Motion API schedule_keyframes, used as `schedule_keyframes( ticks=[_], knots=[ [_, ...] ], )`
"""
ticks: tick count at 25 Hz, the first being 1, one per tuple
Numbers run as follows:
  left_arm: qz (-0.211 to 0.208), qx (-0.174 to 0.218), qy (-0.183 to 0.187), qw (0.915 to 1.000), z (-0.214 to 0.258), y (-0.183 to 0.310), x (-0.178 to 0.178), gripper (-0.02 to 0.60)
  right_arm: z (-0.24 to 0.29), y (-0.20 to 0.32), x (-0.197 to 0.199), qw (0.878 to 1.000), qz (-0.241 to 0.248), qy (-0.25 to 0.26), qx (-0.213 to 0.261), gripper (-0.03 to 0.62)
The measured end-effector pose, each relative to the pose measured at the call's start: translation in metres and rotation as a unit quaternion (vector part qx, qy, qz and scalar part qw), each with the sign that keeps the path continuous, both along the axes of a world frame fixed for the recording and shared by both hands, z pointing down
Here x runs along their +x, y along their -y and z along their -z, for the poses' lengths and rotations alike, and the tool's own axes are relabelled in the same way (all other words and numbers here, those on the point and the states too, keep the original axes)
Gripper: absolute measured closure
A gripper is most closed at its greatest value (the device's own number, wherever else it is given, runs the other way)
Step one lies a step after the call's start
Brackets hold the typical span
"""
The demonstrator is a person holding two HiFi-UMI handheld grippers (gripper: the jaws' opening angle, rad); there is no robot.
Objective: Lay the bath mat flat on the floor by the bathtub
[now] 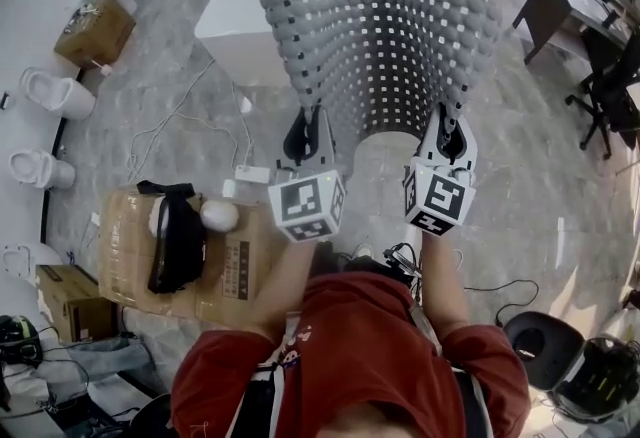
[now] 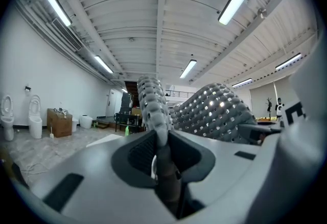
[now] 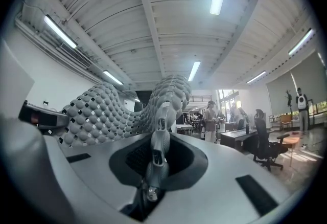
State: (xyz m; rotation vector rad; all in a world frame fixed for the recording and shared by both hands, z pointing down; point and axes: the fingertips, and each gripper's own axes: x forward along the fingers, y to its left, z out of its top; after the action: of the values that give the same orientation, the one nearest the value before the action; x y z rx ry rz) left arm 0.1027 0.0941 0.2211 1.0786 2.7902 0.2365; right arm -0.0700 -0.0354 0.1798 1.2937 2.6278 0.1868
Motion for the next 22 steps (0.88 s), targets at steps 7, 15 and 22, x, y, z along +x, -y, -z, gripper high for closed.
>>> schedule_keyframes(
  ticks=[7,15,22],
  knots=[
    [-0.001,0.004,0.0,1.0,-0.004,0.001,-0.002,0.505,-0.003,-0.001,-0.002,1.0,0.003,0.002,0.0,0.549],
    [-0.001,0.009,0.004,0.9999,-0.011,-0.021,-0.004,0.505,-0.011,-0.022,-0.004,1.0,0.001,0.005,0.007,0.549],
    [-0.003,0.023,0.006,0.9997,-0.019,-0.068,-0.012,0.505,-0.016,-0.07,-0.009,1.0,-0.001,0.009,0.023,0.549]
  ],
)
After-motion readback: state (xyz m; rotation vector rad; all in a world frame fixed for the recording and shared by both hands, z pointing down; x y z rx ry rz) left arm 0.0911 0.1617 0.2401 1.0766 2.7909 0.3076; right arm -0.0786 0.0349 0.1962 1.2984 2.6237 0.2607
